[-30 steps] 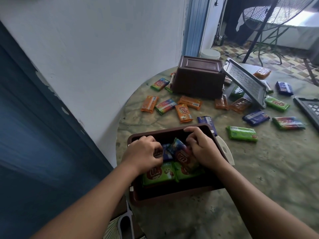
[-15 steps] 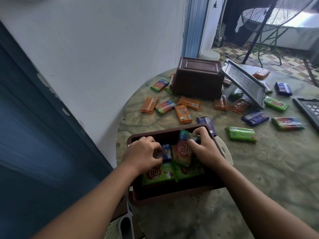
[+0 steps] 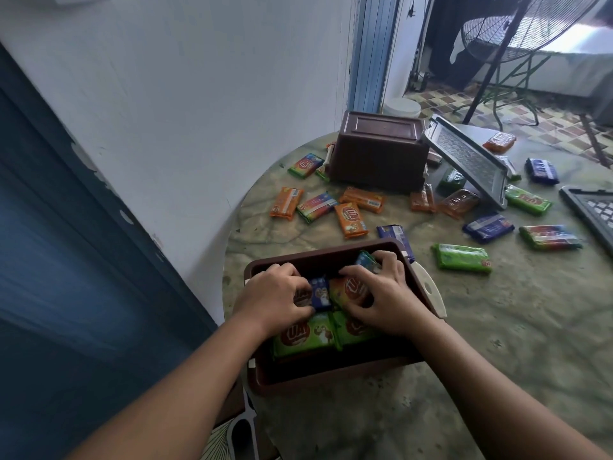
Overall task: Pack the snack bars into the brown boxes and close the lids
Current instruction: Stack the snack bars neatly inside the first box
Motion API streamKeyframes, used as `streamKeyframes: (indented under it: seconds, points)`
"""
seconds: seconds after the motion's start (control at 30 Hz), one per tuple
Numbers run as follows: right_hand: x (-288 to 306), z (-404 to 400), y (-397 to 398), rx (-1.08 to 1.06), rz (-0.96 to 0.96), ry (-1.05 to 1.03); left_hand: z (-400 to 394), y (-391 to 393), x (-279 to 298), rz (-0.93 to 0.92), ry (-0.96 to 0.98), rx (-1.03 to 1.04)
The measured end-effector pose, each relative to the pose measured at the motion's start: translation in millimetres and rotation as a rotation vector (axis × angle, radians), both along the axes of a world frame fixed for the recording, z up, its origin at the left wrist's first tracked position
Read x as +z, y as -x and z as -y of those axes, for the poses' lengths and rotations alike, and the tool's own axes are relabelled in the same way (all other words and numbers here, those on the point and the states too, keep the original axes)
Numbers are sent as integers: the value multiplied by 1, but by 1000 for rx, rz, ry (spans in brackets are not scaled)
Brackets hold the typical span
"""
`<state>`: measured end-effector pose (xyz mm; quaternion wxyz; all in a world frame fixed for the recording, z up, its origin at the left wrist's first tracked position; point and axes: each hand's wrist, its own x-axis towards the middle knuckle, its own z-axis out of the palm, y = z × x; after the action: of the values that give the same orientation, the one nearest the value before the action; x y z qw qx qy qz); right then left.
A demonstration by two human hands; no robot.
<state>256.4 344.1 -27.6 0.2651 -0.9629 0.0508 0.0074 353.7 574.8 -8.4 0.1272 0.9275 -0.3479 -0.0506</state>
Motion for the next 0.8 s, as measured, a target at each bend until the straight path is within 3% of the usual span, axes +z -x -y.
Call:
streamKeyframes:
  seconds: [0.2, 0.4, 0.8]
  points:
    - [2, 0, 2, 47, -199, -34, 0, 1, 0, 0, 11, -6]
    - [1, 1, -2, -24, -23, 67, 0, 0, -1, 6, 10, 1]
    - [-6, 0, -16, 46, 18, 254, 1, 1, 0, 19, -25, -38]
